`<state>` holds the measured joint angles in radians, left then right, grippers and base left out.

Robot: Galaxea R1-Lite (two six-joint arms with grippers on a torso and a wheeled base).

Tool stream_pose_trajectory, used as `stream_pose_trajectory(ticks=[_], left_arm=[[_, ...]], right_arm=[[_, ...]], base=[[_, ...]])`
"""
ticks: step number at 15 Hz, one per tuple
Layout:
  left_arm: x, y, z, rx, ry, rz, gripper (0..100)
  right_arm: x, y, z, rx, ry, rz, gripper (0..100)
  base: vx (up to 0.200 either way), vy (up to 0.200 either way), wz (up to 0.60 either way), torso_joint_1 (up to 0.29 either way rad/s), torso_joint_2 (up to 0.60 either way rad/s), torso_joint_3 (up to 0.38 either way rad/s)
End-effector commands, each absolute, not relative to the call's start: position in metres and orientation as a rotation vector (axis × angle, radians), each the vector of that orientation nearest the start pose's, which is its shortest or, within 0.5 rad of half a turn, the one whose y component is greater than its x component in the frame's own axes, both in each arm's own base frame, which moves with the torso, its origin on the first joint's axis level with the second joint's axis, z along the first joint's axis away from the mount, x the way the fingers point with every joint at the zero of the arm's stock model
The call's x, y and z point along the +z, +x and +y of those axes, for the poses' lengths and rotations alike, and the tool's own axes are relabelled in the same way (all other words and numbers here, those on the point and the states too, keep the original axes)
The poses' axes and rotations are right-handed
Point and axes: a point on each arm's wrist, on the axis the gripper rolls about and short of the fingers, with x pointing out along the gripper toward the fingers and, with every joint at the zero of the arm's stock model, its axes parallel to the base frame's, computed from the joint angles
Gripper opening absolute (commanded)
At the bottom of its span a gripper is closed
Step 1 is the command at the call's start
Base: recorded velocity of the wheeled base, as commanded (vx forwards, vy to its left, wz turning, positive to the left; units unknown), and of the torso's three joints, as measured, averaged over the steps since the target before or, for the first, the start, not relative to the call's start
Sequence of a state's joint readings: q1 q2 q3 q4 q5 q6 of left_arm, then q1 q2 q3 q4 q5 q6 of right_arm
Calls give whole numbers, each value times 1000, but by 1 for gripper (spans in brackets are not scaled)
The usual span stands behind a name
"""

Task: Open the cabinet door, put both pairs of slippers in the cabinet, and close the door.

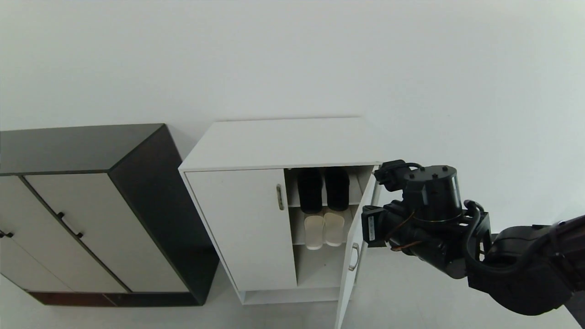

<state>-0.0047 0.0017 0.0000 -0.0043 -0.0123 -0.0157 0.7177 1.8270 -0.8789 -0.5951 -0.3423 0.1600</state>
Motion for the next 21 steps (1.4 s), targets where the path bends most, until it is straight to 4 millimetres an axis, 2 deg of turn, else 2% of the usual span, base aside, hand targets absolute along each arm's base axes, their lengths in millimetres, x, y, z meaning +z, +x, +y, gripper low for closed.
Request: stream_pose_trajectory(ticks=[1,4,11,18,21], left_arm=[[76,-23,0,-17,-15,-3,0],[76,-23,0,-17,-17,-1,0],[76,-23,0,-17,-12,-1,0],[76,-23,0,-18,-11,-3,0],[76,-23,0,-18,-12,-3,0]], right_arm=[[155,257,205,355,-26,348,0],[144,262,195,401,-40,372,0],[103,288,212,401,-51,399,0],[105,311,223,394,38,278,0],[106,306,220,406,51,244,0]], base=[[0,0,0,0,0,0],[0,0,0,0,0,0],[0,0,0,0,0,0],[0,0,0,0,0,0],[0,0,0,0,0,0]])
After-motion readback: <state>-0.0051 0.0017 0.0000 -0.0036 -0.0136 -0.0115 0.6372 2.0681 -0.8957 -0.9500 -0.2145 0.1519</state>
